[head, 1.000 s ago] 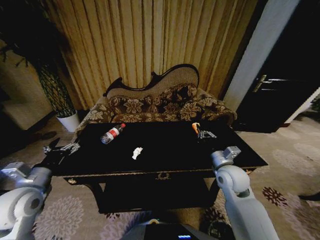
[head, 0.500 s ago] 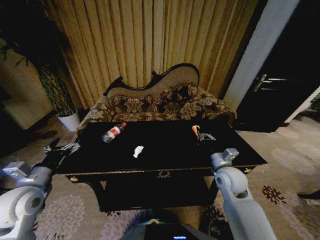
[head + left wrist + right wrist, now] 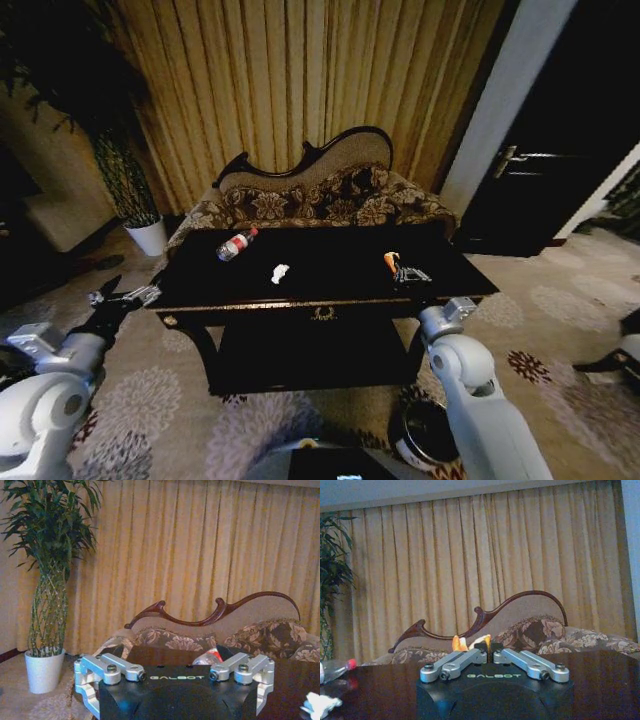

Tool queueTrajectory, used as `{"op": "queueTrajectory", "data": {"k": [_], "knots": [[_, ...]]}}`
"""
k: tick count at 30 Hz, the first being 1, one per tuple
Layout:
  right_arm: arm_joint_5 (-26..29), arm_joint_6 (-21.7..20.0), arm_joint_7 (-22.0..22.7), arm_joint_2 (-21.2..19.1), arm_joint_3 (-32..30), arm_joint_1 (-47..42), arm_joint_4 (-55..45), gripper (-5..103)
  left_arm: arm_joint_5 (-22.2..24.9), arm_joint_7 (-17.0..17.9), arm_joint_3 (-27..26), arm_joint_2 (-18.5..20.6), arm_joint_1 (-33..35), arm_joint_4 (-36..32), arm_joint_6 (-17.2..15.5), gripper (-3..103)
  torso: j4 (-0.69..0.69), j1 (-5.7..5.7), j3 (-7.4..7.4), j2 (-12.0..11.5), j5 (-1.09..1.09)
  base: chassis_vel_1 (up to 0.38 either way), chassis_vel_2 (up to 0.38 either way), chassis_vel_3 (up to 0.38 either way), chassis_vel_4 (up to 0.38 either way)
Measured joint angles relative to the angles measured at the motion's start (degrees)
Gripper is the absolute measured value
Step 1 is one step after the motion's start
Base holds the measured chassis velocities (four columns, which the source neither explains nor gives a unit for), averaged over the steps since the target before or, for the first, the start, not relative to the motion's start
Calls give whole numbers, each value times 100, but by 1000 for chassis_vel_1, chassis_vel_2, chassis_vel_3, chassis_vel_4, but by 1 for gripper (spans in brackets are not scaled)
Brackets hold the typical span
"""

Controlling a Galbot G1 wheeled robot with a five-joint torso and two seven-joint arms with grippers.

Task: Move to the front of the table and place the trash on the table into the trash bin.

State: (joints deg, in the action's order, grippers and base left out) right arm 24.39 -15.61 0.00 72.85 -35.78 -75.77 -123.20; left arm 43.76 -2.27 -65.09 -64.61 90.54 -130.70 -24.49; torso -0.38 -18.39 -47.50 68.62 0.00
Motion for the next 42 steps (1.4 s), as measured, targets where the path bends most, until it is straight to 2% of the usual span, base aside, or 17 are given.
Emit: {"op": "queueTrajectory", "data": {"k": [22, 29, 33, 36, 39, 42], "knots": [[-165, 140, 0, 70, 40, -40, 134, 1, -48, -7, 61, -47, -13, -25, -5, 100, 1, 0, 0, 0, 0, 134, -135, -129, 132], [-256, 164, -1, 175, -143, -411, 302, 1, -72, -3, 100, -83, 7, -90, -20, 100, 1, -4, -2, -2, -1, 17, -19, -26, 21], [-386, 255, -1, 71, -378, -968, 821, 1, 18, 44, -54, -70, 7, -184, -18, 100, -3, -7, -2, -4, 0, 0, 0, 0, 0], [-414, 265, -1, 39, -398, -1056, 950, 1, 14, 47, -87, -90, 3, -200, -14, 100, -2, -6, -2, -3, 0, 0, 0, 0, 0], [-849, 272, -1, 26, -501, -1095, 1689, 1, 7, 79, -154, -263, -30, -207, 25, 100, 0, -2, 0, -1, -1, 0, 0, 0, 0], [-980, 240, -1, 66, -510, -1029, 1930, 1, 6, 79, -193, -303, -30, -179, 57, 100, 0, -2, -1, -1, 0, 0, 0, 0, 0]]}}
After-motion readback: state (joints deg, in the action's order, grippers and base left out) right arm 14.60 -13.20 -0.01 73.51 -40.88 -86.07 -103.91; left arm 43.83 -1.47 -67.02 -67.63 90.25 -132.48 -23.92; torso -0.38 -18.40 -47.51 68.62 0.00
